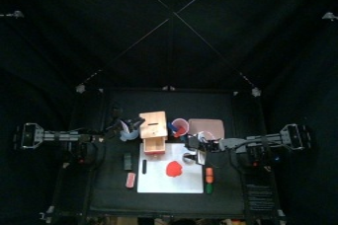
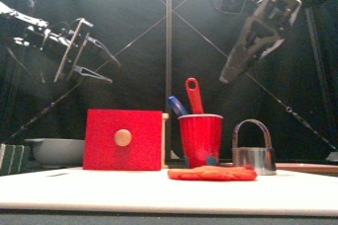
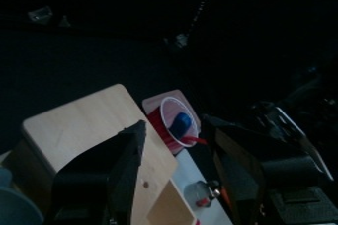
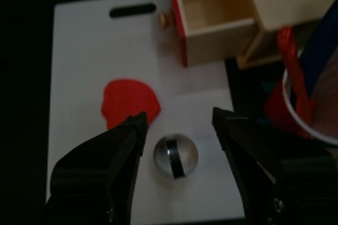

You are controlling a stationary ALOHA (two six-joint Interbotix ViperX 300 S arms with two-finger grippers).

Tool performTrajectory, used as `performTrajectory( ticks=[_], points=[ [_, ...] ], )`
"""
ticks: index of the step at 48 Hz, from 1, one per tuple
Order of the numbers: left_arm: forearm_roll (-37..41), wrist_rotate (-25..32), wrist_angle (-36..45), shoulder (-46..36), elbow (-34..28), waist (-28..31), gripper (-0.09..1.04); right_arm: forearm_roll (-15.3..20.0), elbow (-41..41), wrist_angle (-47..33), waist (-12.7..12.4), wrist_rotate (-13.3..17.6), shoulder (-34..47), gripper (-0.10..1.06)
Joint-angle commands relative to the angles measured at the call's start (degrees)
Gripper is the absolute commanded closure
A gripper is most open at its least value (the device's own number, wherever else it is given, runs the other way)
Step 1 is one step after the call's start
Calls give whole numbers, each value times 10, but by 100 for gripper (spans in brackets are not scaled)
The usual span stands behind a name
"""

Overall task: Get the cutter from the drawer then cut the dough then place the extra dough in the bowl
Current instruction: Shut the drawer

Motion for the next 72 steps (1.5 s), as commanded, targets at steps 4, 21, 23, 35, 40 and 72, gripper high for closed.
performTrajectory(
  ticks=[4,21,23,35,40,72],
  points=[
    [4,1,89,25,-50,79,21,-11,-53,-74,18,-2,56,9],
    [14,1,154,108,-112,159,60,-57,-186,-73,52,0,221,43],
    [14,2,159,120,-120,164,60,-57,-200,-73,53,0,235,46],
    [38,2,181,203,-168,188,60,-74,-294,-29,63,-4,324,52],
    [40,2,200,234,-185,194,60,-84,-335,-5,63,-3,359,52],
    [66,2,282,285,-230,196,60,-127,-475,122,34,0,465,52]
  ],
)
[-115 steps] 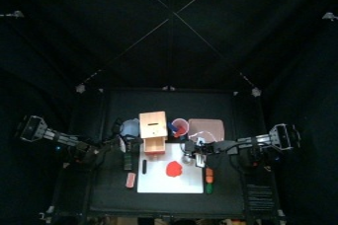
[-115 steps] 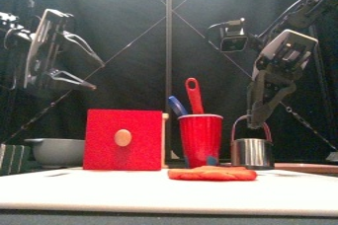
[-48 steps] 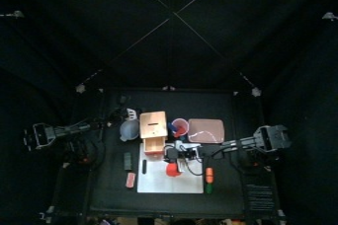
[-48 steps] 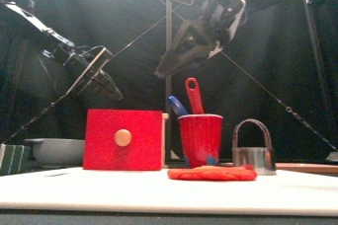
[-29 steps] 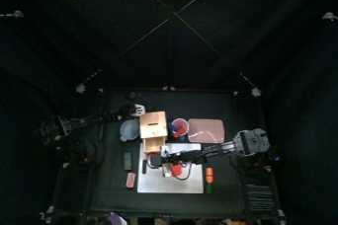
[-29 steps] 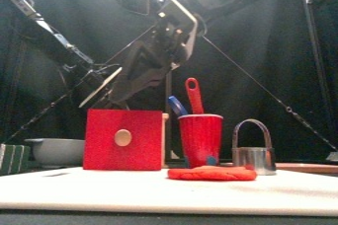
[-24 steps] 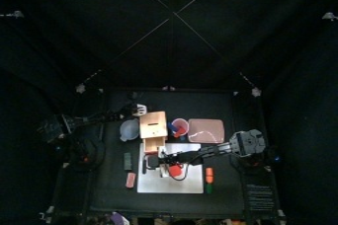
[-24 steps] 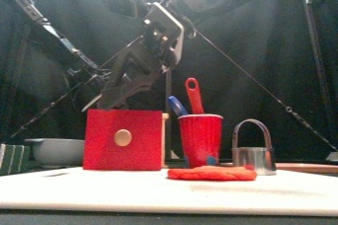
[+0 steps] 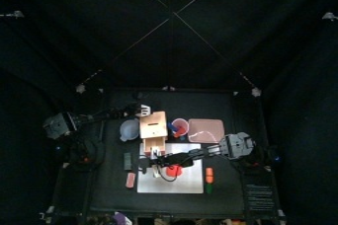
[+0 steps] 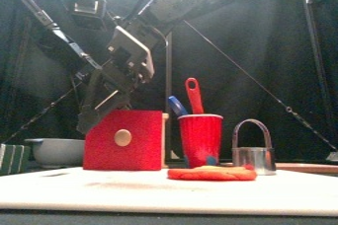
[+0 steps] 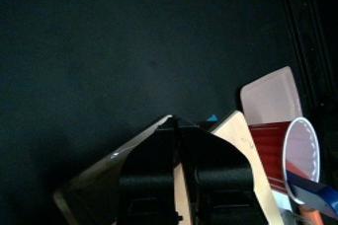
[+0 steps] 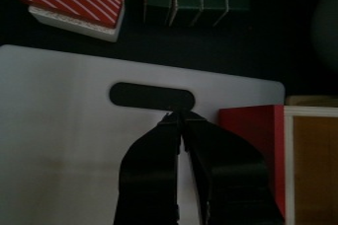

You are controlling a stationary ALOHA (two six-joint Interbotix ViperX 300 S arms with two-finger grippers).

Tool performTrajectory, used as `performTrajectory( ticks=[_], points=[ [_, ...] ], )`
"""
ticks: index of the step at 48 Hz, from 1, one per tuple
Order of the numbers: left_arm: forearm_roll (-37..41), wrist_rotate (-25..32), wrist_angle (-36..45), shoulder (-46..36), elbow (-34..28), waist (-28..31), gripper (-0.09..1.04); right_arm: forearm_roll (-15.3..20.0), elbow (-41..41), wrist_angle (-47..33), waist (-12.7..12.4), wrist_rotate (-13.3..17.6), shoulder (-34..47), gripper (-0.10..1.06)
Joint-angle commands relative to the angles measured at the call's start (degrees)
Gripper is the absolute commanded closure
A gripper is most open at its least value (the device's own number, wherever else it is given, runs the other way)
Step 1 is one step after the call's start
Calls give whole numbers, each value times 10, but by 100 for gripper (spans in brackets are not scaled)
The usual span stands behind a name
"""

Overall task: Get the cutter from the drawer then cut the dough then place the extra dough in the bowl
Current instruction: Shut the drawer

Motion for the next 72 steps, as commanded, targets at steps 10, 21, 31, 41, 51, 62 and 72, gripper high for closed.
performTrajectory(
  ticks=[10,21,31,41,51,62,72],
  points=[
    [2,1,1,-5,-11,0,60,-16,-33,25,-33,2,-4,52],
    [2,1,1,-4,-11,-1,60,-26,-40,25,-47,2,-3,52],
    [2,1,3,-3,-11,-1,60,-33,-56,25,-62,2,9,52],
    [2,1,3,-3,-11,-2,60,-40,-68,26,-78,2,18,52],
    [2,1,4,0,-13,-1,60,-43,-75,25,-92,2,24,52],
    [2,2,4,9,-19,-1,60,-49,-93,26,-102,2,33,52],
    [5,2,12,16,-30,-1,60,-51,-106,30,-112,3,41,52]
  ],
)
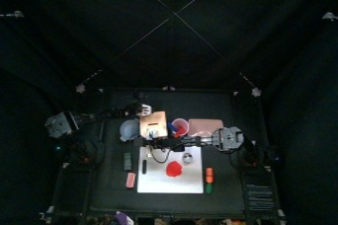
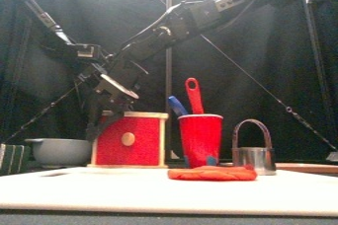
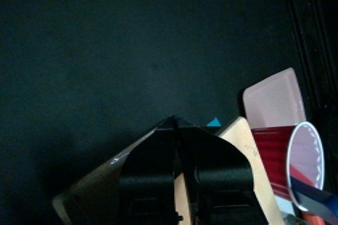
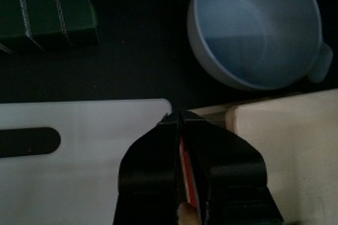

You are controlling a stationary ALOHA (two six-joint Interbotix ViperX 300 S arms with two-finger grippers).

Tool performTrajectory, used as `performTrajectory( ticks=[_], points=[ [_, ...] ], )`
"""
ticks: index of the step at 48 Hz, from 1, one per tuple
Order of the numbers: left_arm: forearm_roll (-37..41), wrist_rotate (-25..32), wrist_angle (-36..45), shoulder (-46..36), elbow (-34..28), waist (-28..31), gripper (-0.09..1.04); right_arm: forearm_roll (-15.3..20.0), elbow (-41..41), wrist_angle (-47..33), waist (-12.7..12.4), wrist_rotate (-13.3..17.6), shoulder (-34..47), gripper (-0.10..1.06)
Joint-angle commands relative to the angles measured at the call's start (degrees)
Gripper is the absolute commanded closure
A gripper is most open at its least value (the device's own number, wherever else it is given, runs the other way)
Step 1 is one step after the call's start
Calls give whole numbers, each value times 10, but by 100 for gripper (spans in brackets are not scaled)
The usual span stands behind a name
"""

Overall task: Get the cutter from the drawer then cut the dough then place the extra dough in the bowl
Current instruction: Shut the drawer

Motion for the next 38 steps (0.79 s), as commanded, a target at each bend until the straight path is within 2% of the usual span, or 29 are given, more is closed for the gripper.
performTrajectory(
  ticks=[1,15,27,38],
  points=[
    [4,1,6,1,-16,-2,60,-2,-17,2,-13,1,-15,52],
    [8,1,13,12,-32,-2,60,-2,-19,3,-30,1,-12,52],
    [10,1,12,13,-39,-1,60,1,-24,3,-34,2,-12,52],
    [31,4,-12,6,-39,1,60,-3,-32,-2,-25,-2,-18,52]
  ],
)
